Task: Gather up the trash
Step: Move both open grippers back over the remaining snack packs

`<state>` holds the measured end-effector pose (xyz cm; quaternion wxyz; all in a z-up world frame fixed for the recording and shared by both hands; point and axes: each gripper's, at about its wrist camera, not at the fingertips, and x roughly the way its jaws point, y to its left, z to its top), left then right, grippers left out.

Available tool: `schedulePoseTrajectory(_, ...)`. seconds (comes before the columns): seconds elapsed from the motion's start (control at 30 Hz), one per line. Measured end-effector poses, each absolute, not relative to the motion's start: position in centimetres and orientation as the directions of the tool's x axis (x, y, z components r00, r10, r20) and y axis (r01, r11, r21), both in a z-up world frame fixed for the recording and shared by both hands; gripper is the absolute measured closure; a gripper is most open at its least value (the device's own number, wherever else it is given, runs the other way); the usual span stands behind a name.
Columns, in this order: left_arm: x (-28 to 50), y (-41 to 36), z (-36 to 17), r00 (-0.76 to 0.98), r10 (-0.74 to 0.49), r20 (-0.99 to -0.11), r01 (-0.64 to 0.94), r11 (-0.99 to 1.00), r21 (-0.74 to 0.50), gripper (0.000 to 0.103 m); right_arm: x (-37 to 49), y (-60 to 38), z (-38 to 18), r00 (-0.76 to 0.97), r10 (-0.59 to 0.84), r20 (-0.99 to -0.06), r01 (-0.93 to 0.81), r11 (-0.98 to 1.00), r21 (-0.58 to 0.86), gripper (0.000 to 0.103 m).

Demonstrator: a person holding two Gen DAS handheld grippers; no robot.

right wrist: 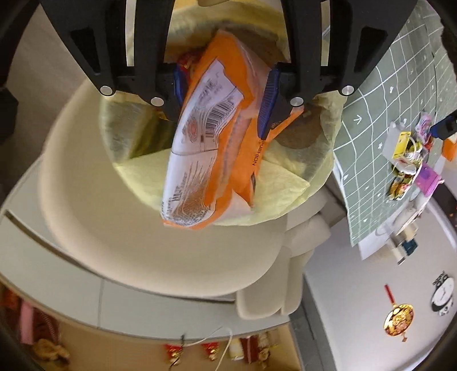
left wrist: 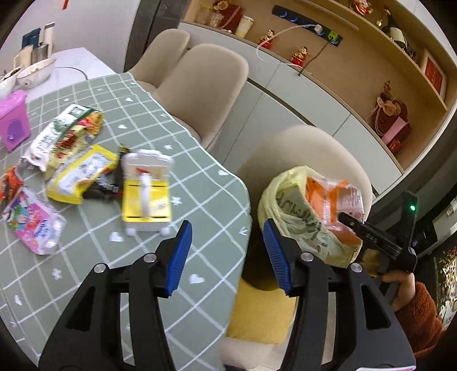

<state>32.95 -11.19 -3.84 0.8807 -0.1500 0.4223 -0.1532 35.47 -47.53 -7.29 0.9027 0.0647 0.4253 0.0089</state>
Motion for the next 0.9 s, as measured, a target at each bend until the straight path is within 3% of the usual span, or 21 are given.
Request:
schedulePoseTrajectory(0.23,31.3,-4.2,-2.5,0.643,-0.332,-0.691,0.071,0.923,-0.377,0.053,32.1,-45.7,-3.2,0.729,0.040,-0.683,0.069,0.989,0.132,0.061)
schedulePoseTrajectory(0.43,30.2,3.0,-3.6,0.666,-0.248,-0.704,-0.052,0.926,-0.375,0.051,30.3,-40.8,0.3,0.784,0.116,-0.609,-0.019,0.987,0.162,0.061)
schedulePoseTrajectory(0.53,29.3,6.6,-4.3,0.674,-0.206,-0.710,-0.116,0.919,-0.376,0.051,30.3,-37.6,1.4,0.785,0.169,-0.597,-0.083,0.982,0.168,0.054)
schedulePoseTrajectory(0.9,26.5,16.4,-4.2,0.681,-0.115,-0.724,-0.167,0.937,-0.306,0.050,31.7,-24.9,-0.1,0.668,0.366,-0.648,-0.306,0.929,0.209,0.054)
